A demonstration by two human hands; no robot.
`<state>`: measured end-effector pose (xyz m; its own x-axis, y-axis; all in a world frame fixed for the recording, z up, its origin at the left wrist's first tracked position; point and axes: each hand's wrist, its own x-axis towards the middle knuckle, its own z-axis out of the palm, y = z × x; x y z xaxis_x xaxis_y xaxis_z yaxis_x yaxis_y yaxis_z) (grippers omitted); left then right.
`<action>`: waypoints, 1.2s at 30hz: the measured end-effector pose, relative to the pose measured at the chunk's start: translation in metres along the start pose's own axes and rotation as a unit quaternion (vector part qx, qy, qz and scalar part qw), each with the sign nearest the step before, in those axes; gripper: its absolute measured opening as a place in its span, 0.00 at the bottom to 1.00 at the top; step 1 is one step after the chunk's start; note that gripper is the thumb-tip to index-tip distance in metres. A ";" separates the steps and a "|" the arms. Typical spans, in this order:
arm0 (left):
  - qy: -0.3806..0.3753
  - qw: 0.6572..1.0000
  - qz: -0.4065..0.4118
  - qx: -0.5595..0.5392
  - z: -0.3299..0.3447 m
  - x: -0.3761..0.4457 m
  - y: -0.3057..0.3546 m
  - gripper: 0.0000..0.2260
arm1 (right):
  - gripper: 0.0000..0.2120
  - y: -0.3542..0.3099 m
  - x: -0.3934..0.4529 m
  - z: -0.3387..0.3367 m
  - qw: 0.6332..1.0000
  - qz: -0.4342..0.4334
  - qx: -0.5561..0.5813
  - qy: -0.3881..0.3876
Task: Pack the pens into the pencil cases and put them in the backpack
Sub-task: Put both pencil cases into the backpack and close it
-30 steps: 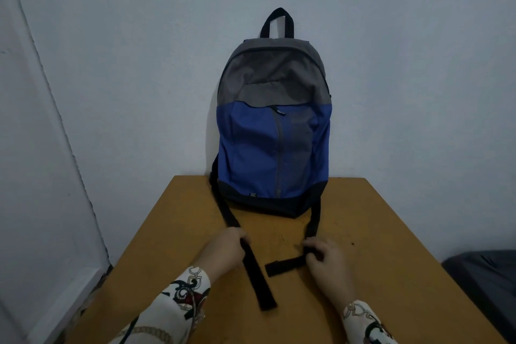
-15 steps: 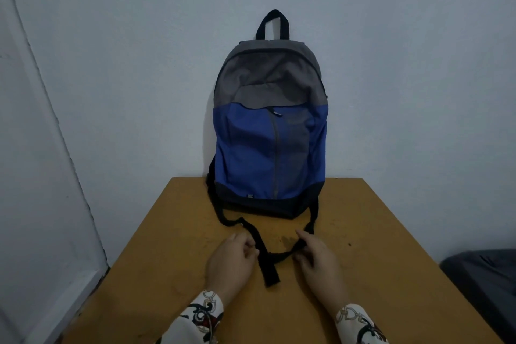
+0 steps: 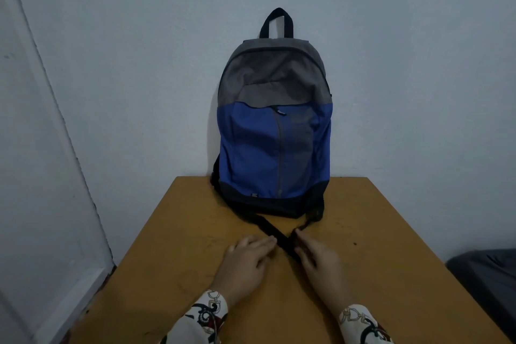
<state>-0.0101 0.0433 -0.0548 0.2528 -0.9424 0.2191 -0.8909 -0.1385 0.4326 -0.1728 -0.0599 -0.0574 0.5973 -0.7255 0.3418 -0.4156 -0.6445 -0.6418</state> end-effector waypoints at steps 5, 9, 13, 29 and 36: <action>0.134 0.984 -0.105 -0.051 0.003 -0.003 -0.005 0.18 | 0.16 0.006 0.000 0.005 0.996 -0.065 -0.053 -0.032; 0.151 0.979 -0.087 -0.106 -0.005 -0.008 -0.001 0.13 | 0.15 0.007 0.000 0.004 0.994 -0.066 -0.086 -0.027; 0.020 0.998 -0.011 -0.058 -0.009 -0.007 0.005 0.15 | 0.17 0.007 0.001 0.006 0.994 -0.048 -0.085 -0.040; -0.010 0.994 0.035 0.103 -0.001 -0.007 0.010 0.23 | 0.23 -0.006 -0.001 -0.004 0.979 0.045 -0.190 -0.056; 0.048 0.985 -0.100 0.133 0.005 -0.003 0.006 0.26 | 0.23 -0.011 -0.001 -0.006 0.975 0.042 -0.209 -0.064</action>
<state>-0.0185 0.0435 -0.0572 0.4566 -0.8569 0.2392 -0.8836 -0.4055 0.2341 -0.1732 -0.0533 -0.0467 0.6189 -0.7613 0.1934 -0.6941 -0.6453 -0.3191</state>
